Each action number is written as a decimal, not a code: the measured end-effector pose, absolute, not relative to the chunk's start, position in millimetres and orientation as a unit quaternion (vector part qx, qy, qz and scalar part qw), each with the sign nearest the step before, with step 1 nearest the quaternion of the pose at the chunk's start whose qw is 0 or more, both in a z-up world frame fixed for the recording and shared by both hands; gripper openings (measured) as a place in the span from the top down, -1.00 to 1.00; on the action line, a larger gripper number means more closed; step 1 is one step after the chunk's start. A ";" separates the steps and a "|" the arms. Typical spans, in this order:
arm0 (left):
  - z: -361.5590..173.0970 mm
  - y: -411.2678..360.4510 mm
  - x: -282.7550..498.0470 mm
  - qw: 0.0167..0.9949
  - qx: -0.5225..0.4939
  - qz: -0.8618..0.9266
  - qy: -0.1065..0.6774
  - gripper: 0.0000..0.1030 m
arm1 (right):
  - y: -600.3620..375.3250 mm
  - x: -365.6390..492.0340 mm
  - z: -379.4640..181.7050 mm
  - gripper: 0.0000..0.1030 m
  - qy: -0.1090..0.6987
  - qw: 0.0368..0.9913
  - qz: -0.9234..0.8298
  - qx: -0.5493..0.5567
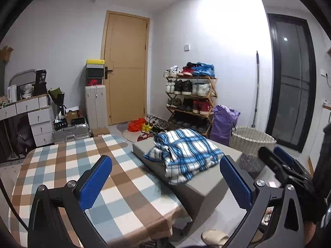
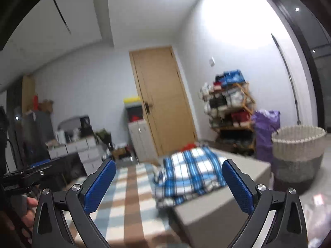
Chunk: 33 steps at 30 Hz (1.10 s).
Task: Fold large clothes
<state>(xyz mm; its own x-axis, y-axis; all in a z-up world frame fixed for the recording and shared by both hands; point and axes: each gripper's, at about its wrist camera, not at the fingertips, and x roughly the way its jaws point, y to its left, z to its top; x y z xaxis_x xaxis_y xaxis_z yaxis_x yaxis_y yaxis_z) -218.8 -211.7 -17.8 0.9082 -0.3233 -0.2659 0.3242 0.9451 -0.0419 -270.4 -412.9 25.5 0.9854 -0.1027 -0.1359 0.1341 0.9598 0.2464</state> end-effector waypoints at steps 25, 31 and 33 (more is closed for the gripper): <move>-44.7 -220.0 -216.5 0.974 -0.003 -0.151 0.169 -0.97 | -392.5 -281.7 0.0 -1.00 0.115 0.983 -0.064 0.129; -45.4 -223.6 -217.3 0.974 0.008 -0.151 0.169 -0.97 | -392.5 -282.3 0.1 -1.00 0.113 0.983 -0.063 0.131; -44.7 -224.8 -218.0 0.973 0.009 -0.154 0.170 -0.97 | -392.2 -282.6 0.0 -1.00 0.113 0.983 -0.061 0.131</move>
